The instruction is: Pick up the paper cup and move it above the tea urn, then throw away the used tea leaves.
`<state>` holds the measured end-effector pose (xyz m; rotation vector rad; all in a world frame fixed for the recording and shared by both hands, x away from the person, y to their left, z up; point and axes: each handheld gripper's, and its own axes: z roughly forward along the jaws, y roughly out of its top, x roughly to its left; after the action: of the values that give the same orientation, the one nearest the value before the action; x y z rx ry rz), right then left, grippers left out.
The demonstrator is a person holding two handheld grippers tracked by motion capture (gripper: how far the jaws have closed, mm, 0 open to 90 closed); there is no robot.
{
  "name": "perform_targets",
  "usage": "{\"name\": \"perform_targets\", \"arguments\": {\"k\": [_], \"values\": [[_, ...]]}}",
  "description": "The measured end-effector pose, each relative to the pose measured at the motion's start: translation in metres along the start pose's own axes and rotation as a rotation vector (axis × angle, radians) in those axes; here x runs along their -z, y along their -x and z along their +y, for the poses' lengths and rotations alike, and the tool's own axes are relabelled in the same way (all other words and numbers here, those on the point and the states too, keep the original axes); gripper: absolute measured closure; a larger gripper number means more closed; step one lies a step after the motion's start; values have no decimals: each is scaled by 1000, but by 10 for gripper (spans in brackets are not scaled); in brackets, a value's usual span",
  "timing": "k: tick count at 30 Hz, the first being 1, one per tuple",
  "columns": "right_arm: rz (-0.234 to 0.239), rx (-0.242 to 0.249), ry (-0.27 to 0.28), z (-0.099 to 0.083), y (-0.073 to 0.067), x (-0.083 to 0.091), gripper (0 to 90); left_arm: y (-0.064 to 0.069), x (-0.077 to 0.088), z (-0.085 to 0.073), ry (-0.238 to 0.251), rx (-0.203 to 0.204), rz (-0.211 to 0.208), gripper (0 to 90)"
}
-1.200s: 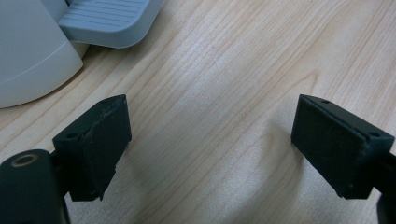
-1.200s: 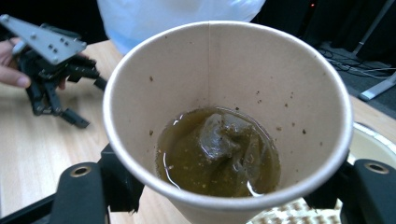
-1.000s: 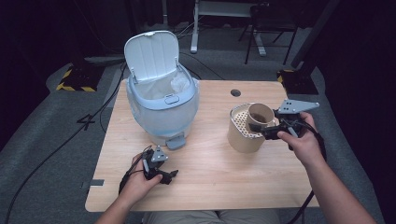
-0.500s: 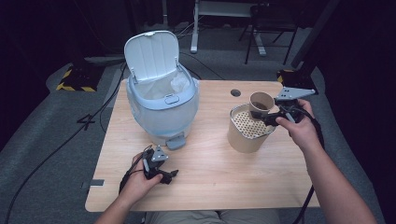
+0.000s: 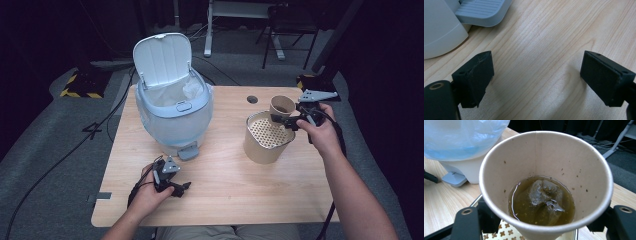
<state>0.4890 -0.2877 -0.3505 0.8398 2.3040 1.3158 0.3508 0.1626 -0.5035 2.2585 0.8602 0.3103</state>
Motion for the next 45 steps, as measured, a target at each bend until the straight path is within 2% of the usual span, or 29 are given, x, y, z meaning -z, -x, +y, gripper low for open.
{"name": "perform_targets", "arguments": {"k": [4, 6, 8, 10, 12, 13, 14, 15, 16, 17, 18, 21, 27, 28, 29, 30, 31, 32, 33, 35, 36, 37, 39, 40, 41, 42, 45], "values": [[-8, 26, -6, 1, -2, 2, 302, 0, 0, 0, 0, -1, 0, 123], [-34, 72, -19, 2, -5, 5, 302, 0, 0, 0, 0, 0, 0, 123], [-72, 137, -45, 4, -9, 8, 302, 0, 0, 0, 0, 1, 0, 123], [-85, 179, -50, 5, -11, 10, 302, 0, 0, 0, 1, 1, 0, 124], [-111, 242, -55, 6, -13, 12, 302, 0, 0, 0, 1, 4, 2, 124], [-111, 242, -55, 6, -13, 12, 302, 0, 0, 0, 1, 4, 2, 124], [-132, 301, -62, 7, -14, 13, 302, 1, 0, 0, 0, 5, 2, 124], [-146, 331, -69, 7, -14, 14, 301, 1, 0, 0, 0, 5, 2, 124], [-160, 358, -80, 7, -15, 14, 301, 1, 0, 0, 0, 5, 4, 124], [-160, 358, -80, 7, -15, 14, 301, 1, 0, 0, 0, 5, 4, 124], [-184, 405, -99, 8, -16, 14, 301, 1, 0, 0, 0, 6, 4, 125], [-212, 465, -127, 8, -19, 14, 301, 1, 0, 0, 0, 6, 4, 124], [-303, 654, -202, 10, -28, 13, 301, 1, 0, 0, 1, 6, 4, 124], [-303, 654, -202, 10, -28, 13, 301, 1, 0, 0, 1, 6, 4, 124], [-316, 682, -220, 10, -30, 12, 301, 1, 0, 0, 1, 6, 4, 124], [-336, 744, -248, 12, -33, 11, 300, 1, 0, 0, 2, 5, 4, 125], [-336, 744, -248, 12, -33, 11, 300, 1, 0, 0, 2, 5, 4, 125], [-367, 818, -273, 13, -37, 11, 298, 1, 0, 0, 2, 6, 5, 125], [-382, 854, -284, 14, -39, 10, 298, 1, 0, 0, 2, 6, 5, 124], [-417, 902, -306, 14, -43, 9, 298, 1, 0, 0, 2, 7, 5, 125], [-417, 902, -306, 14, -43, 9, 298, 1, 0, 0, 2, 7, 5, 125], [-440, 963, -338, 15, -45, 8, 298, 1, 0, 0, 2, 6, 5, 124], [-458, 1010, -362, 14, -47, 7, 297, 1, 0, 0, 2, 7, 5, 124], [-471, 1031, -373, 13, -48, 6, 298, 1, 0, 0, 3, 7, 5, 125], [-471, 1031, -373, 13, -48, 6, 298, 1, 0, 0, 3, 7, 5, 124], [-488, 1072, -399, 12, -49, 4, 298, 1, 0, 0, 3, 7, 5, 124], [-520, 1123, -430, 10, -51, 2, 298, 1, 0, 0, 2, 7, 4, 124]]}}
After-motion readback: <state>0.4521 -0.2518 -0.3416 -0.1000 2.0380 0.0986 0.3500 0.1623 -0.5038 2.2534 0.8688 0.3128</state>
